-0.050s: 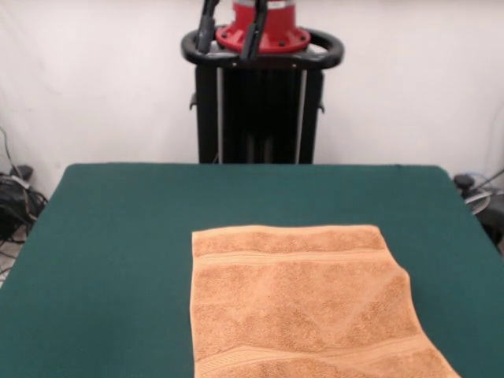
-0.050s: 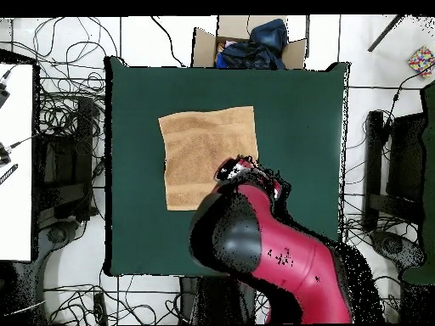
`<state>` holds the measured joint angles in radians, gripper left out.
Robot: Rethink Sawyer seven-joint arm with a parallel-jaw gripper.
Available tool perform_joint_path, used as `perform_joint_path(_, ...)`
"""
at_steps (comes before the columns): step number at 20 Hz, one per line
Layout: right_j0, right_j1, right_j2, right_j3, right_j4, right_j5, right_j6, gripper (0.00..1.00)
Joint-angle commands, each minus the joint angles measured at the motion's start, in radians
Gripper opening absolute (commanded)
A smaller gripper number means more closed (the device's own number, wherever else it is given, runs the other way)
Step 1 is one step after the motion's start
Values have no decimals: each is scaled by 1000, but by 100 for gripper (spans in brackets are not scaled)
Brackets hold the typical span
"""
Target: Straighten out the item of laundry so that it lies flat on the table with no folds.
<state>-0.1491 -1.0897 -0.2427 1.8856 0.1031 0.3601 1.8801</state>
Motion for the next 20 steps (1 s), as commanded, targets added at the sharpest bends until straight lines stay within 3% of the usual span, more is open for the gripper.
perform_joint_path(1, -87, 3, 184, 175, -47, 12, -72, 100)
perform_joint_path(20, -130, -8, 234, 159, -114, 68, -16, 100)
